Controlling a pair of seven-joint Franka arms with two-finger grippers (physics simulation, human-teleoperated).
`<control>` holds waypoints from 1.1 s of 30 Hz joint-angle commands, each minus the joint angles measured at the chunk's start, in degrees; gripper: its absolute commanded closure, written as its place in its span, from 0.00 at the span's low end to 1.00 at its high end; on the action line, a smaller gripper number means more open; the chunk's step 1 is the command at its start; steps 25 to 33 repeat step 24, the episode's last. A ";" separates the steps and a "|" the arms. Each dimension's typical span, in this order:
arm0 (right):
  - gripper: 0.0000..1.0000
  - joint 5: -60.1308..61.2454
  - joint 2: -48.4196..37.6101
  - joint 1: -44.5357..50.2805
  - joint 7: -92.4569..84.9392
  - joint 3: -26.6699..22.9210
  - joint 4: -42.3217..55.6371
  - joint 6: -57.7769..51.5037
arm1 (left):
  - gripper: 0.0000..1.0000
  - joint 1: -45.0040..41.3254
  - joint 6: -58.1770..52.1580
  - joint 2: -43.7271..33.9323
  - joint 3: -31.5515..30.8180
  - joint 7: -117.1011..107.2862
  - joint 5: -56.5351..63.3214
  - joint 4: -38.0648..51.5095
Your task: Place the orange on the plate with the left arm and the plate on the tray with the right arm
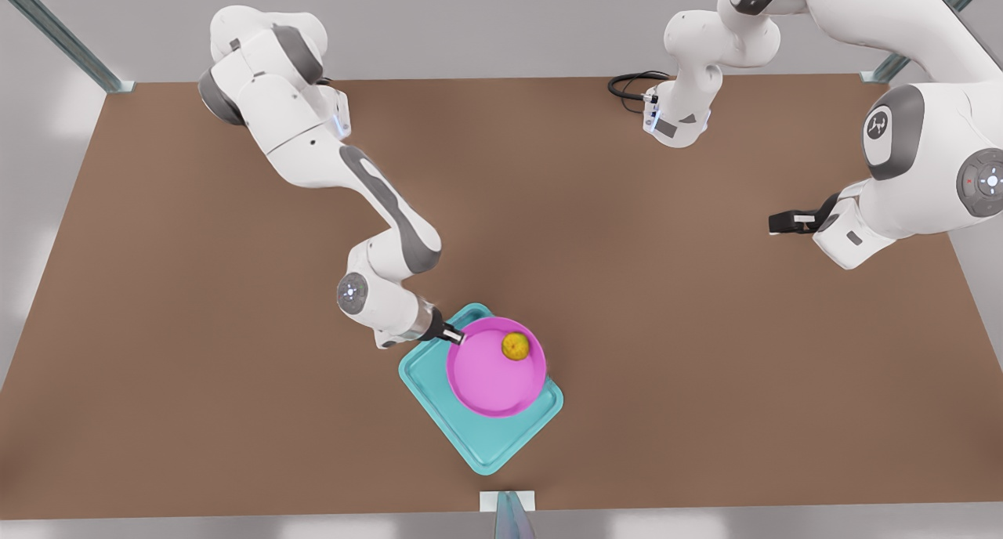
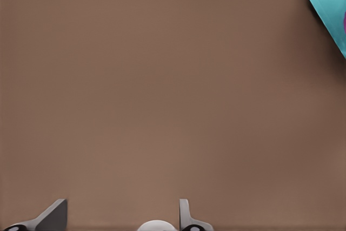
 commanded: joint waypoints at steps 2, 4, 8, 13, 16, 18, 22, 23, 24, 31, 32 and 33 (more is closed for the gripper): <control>0.79 -0.32 0.15 -1.02 -0.39 0.01 0.40 -0.19 | 0.00 0.00 -0.47 -0.09 0.02 0.13 0.03 0.09; 0.79 -0.32 0.24 -1.37 -1.01 -0.07 0.40 -0.19 | 0.00 0.00 -0.47 -0.09 0.02 0.13 0.03 0.09; 0.00 -0.32 -0.20 -0.94 -0.57 -0.07 0.22 -0.02 | 0.00 0.00 -0.29 -0.09 0.02 0.13 0.03 0.09; 0.00 -0.76 -7.14 -1.46 -1.80 -0.07 -0.75 -13.44 | 0.00 0.00 -0.20 -0.01 0.02 0.13 0.03 0.09; 0.00 -20.76 -25.93 -10.86 -26.72 -4.20 -0.57 -56.87 | 0.00 0.00 -0.29 -0.01 0.02 0.13 0.03 0.09; 0.00 -33.72 -37.11 -10.69 -39.15 -8.16 -0.57 -58.99 | 0.00 0.00 -0.38 -0.01 0.02 0.13 0.03 0.09; 0.00 -33.72 -41.51 -10.43 -39.24 -9.92 0.13 -60.31 | 0.00 -0.09 -0.38 0.17 -0.06 0.13 -0.06 0.09; 0.00 -33.63 -41.60 -10.43 -39.24 -9.92 0.04 -60.40 | 0.00 -0.09 -0.20 0.26 -0.06 0.13 -0.06 0.09; 0.00 -33.46 -41.60 -10.43 -39.24 -9.92 0.04 -60.58 | 0.00 -0.09 -0.20 0.35 -0.06 0.13 -0.15 0.17; 0.00 -33.46 -41.60 -10.43 -39.24 -9.92 0.04 -60.58 | 0.00 -0.09 -0.20 0.35 -0.06 0.13 -0.15 0.17; 0.00 -33.46 -41.60 -10.43 -39.24 -9.92 0.04 -60.58 | 0.00 -0.09 -0.20 0.35 -0.06 0.13 -0.15 0.17; 0.00 -33.46 -41.60 -10.43 -39.24 -9.92 0.04 -60.58 | 0.00 -0.09 -0.20 0.35 -0.06 0.13 -0.15 0.17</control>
